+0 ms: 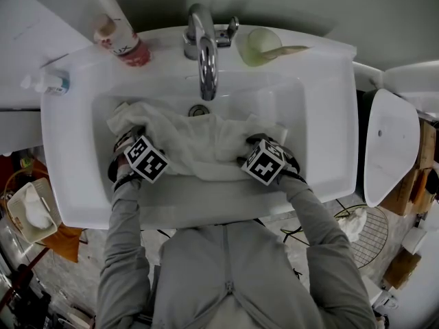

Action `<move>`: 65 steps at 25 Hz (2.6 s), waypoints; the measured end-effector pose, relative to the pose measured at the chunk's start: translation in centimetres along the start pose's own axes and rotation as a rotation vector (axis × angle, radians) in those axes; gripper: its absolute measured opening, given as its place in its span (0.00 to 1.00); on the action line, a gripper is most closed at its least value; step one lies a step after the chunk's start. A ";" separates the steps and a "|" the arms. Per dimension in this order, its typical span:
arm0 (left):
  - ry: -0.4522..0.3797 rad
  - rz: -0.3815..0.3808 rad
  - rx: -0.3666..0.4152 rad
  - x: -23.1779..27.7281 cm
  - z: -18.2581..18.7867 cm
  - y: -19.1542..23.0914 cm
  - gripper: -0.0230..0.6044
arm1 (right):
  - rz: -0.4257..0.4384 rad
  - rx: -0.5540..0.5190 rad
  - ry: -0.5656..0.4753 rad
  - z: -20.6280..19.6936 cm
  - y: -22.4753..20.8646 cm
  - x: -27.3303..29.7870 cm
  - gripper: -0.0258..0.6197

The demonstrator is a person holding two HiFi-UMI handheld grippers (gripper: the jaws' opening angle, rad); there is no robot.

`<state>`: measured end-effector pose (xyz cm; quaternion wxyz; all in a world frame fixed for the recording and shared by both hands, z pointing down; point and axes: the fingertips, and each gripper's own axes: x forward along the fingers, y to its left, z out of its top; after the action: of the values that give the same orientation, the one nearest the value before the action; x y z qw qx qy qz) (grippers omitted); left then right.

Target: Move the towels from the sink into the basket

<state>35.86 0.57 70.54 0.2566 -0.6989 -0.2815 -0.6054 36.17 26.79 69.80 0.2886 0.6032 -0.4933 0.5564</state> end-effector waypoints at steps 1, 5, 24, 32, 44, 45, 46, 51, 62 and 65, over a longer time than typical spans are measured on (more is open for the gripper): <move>-0.001 -0.006 -0.003 0.0 0.0 0.0 0.69 | -0.001 0.001 0.001 0.0 0.0 0.0 0.43; 0.001 -0.021 -0.025 0.2 0.0 0.1 0.69 | -0.006 0.008 0.021 0.1 -0.4 0.3 0.43; -0.012 -0.042 -0.098 -1.0 0.1 -1.4 0.35 | -0.074 0.004 0.000 0.6 -0.7 -0.9 0.15; -0.063 0.007 -0.142 -2.7 0.6 -0.8 0.32 | -0.108 0.032 -0.091 1.7 -0.9 -2.9 0.13; -0.316 0.153 -0.294 -11.0 2.9 0.0 0.31 | -0.224 0.113 -0.463 4.6 -1.8 -12.8 0.13; -0.349 0.170 -0.304 -11.9 3.2 0.0 0.31 | -0.234 0.113 -0.494 4.7 -1.7 -13.7 0.13; -0.380 0.191 -0.313 -12.9 3.4 0.0 0.31 | -0.243 0.113 -0.524 4.8 -1.5 -14.6 0.13; -0.457 0.287 -0.421 -17.0 2.1 -1.1 0.31 | -0.267 0.111 -0.670 5.2 -0.4 -18.9 0.13; -0.656 0.475 -0.640 -26.0 -1.3 -7.9 0.31 | -0.194 0.037 -0.947 4.8 4.3 -27.8 0.13; -0.712 0.543 -0.692 -28.9 -2.5 -9.9 0.31 | -0.188 -0.011 -0.979 4.4 5.5 -29.6 0.13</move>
<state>23.94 3.46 42.43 0.0483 -0.9506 0.0542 -0.3017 35.93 29.01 39.49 0.0753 0.8339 -0.5174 0.1766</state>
